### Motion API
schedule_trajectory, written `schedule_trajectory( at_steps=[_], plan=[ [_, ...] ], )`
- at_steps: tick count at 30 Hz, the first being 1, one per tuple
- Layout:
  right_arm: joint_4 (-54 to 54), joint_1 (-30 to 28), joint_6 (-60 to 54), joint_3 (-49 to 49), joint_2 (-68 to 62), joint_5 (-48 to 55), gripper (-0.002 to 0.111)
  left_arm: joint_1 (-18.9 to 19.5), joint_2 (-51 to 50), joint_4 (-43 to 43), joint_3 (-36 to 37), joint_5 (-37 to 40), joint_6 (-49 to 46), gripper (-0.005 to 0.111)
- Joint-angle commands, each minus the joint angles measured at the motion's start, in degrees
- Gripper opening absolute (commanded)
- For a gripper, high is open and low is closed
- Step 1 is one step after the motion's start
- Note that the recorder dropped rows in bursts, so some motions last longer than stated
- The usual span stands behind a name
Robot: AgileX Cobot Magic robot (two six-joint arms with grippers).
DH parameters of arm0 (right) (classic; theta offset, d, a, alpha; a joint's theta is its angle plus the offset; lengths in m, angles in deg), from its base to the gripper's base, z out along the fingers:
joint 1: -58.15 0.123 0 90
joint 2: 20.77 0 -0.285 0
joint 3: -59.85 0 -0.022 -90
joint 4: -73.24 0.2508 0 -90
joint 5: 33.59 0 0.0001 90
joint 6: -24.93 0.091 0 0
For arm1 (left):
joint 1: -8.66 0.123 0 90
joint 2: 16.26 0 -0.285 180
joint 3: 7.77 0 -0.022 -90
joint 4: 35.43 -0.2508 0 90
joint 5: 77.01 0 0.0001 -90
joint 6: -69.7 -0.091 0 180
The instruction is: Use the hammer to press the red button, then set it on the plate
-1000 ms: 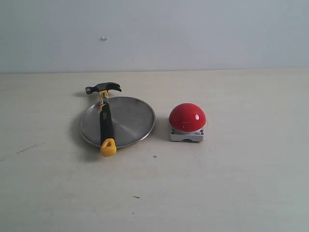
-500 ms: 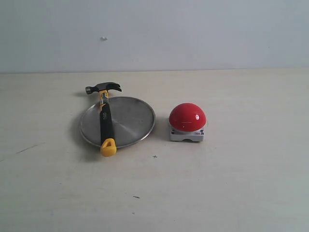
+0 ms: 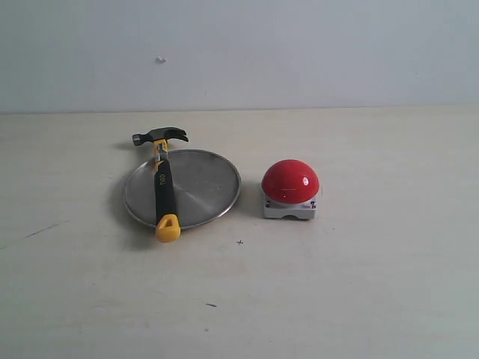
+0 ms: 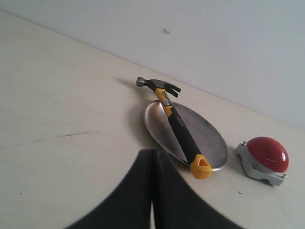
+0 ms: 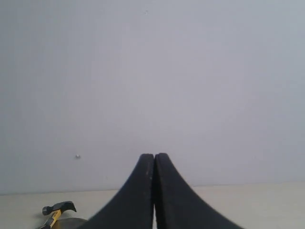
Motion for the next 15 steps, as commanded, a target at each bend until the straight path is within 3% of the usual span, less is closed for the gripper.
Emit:
schedule_trajectory(
  at_steps=[1, 11, 13, 14, 15],
  plan=[
    [-1.0, -0.3, 2.2, -2.3, 0.3, 0.8, 0.0, -0.4, 0.4, 0.3, -0.1, -0.2, 0.1, 0.0],
    [-1.0, -0.3, 2.2, -1.2, 0.3, 1.2, 0.0, -0.4, 0.4, 0.3, -0.1, -0.2, 0.1, 0.0],
    [0.7, -0.3, -2.3, -0.9, 0.3, 0.7, 0.0, -0.4, 0.4, 0.3, -0.1, -0.2, 0.1, 0.0],
    [15.2, -0.3, -18.4, -0.9, 0.3, 0.8, 0.0, -0.4, 0.4, 0.3, -0.1, -0.2, 0.1, 0.0],
    [25.7, -0.3, -27.5, -0.9, 0.3, 0.7, 0.0, -0.4, 0.4, 0.3, -0.1, -0.2, 0.1, 0.0]
  ],
)
